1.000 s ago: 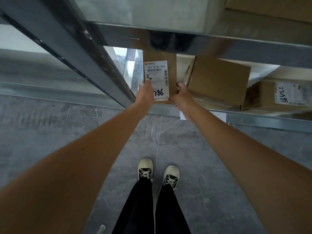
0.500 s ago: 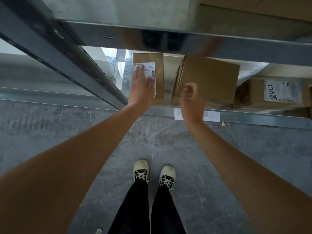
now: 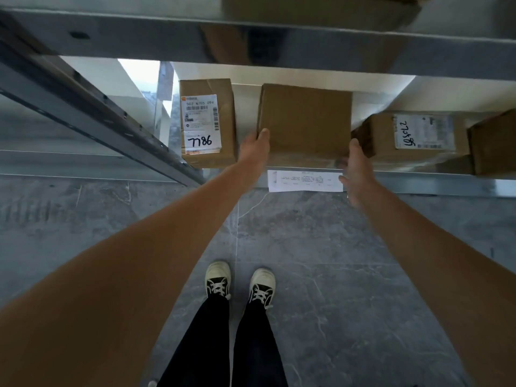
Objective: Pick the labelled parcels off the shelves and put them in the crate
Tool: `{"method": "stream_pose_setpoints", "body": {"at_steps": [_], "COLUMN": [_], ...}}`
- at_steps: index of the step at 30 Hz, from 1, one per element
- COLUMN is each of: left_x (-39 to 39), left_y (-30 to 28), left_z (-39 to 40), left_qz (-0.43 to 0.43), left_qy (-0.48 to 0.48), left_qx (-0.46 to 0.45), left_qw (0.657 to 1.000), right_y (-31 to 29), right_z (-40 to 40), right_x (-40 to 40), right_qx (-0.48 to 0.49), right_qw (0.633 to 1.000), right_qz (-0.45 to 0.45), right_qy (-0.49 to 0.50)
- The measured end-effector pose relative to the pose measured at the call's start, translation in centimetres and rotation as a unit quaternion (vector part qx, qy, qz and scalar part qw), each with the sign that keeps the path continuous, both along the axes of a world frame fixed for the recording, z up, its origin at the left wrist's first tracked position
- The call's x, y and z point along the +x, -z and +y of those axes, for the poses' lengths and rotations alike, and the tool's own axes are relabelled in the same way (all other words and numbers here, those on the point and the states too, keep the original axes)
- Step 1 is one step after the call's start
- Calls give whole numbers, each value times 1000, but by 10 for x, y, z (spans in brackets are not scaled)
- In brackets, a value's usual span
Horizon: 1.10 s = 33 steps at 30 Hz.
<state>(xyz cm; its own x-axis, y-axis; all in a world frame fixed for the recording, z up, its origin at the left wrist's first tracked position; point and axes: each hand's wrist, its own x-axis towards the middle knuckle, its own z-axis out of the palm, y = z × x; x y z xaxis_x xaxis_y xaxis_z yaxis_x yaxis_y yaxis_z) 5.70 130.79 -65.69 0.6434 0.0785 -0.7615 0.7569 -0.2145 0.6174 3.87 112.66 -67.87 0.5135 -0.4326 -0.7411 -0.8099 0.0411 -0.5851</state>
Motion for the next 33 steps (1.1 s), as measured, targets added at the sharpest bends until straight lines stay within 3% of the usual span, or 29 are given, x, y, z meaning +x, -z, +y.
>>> {"method": "stream_pose_setpoints", "body": {"at_steps": [5,7,11,16,21,24,33], "left_x": [-7,-9,-13,-13,-16,-19,-15], "left_y": [-2,-10,-20,-17,-19,-24,-29], "left_z": [10,10,8,12,10,5,2], "left_qz": [-26,-55,-62,-51,-51,-54,-45], "left_qy": [-113,-122,-111,-142,-151,-114,-105], "left_qx": [-51,-64,-92,-107,-87,-88,-86], "left_qw": [992,989,988,983,983,988,990], "right_y": [-22,-29,-41,-48,-53,-51,-39], "right_z": [-10,-14,-21,-37,-47,-48,-34], "right_x": [-7,-9,-19,-21,-25,-29,-33], "right_qx": [-66,-40,95,122,207,195,184], "right_qw": [992,990,989,982,972,974,977], "right_qz": [-102,-131,-111,-123,-108,-113,-106], "right_qy": [-23,-17,31,77,33,-6,21]}}
